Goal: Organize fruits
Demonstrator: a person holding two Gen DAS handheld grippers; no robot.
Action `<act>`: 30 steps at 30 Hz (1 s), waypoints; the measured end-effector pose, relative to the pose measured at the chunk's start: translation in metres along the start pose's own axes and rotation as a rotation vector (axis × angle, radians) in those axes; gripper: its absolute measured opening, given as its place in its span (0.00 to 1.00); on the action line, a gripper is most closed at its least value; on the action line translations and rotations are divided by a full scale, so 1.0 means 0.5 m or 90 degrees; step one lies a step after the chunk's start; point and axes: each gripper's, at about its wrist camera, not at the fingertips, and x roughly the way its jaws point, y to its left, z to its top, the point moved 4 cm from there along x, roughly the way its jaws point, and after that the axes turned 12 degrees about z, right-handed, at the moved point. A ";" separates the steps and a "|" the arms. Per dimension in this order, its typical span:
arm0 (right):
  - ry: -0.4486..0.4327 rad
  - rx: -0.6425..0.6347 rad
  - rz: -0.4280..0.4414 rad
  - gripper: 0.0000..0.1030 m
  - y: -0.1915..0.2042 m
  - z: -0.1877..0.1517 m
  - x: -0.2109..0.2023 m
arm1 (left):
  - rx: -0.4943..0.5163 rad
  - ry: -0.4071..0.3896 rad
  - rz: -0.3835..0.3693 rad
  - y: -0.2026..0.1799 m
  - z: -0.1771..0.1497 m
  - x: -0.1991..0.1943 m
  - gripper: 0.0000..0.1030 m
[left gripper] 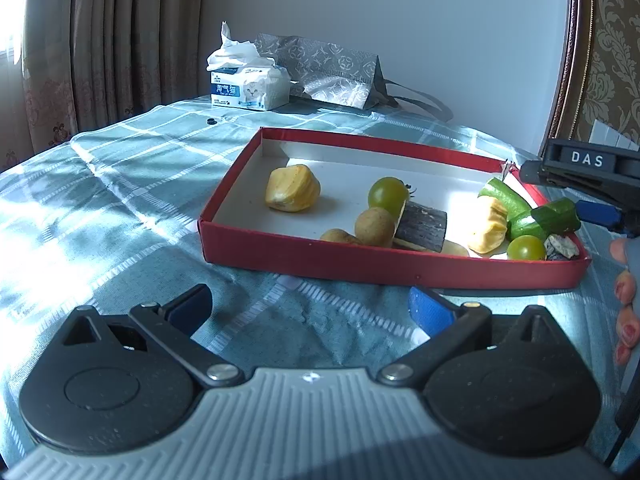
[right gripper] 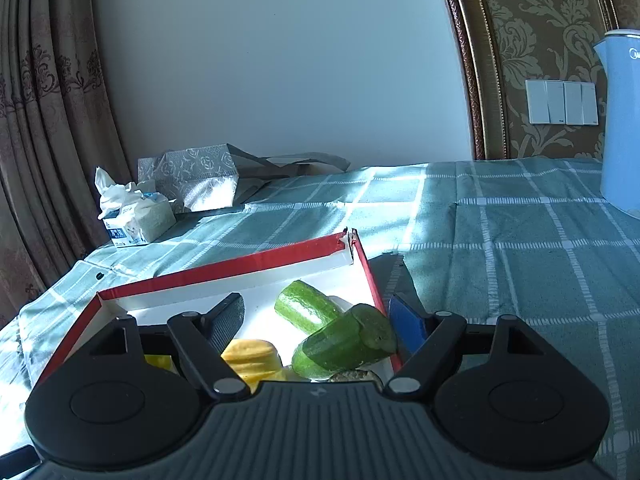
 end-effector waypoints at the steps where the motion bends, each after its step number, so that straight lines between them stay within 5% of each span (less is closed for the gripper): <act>1: -0.013 0.004 -0.005 0.83 0.000 -0.006 -0.018 | 0.001 0.000 -0.001 0.000 0.000 0.000 1.00; 8: -0.085 -0.017 0.003 0.92 0.033 -0.065 -0.137 | 0.008 0.002 -0.023 -0.001 -0.002 -0.002 1.00; 19: 0.007 -0.140 -0.075 1.00 0.106 -0.136 -0.157 | -0.009 -0.048 -0.043 0.053 -0.003 -0.034 1.00; 26: 0.021 -0.132 -0.079 1.00 0.109 -0.142 -0.150 | -0.006 -0.033 -0.041 0.057 -0.004 -0.026 1.00; 30: 0.014 -0.131 -0.074 1.00 0.113 -0.142 -0.152 | 0.025 -0.073 -0.003 0.039 -0.004 -0.048 0.99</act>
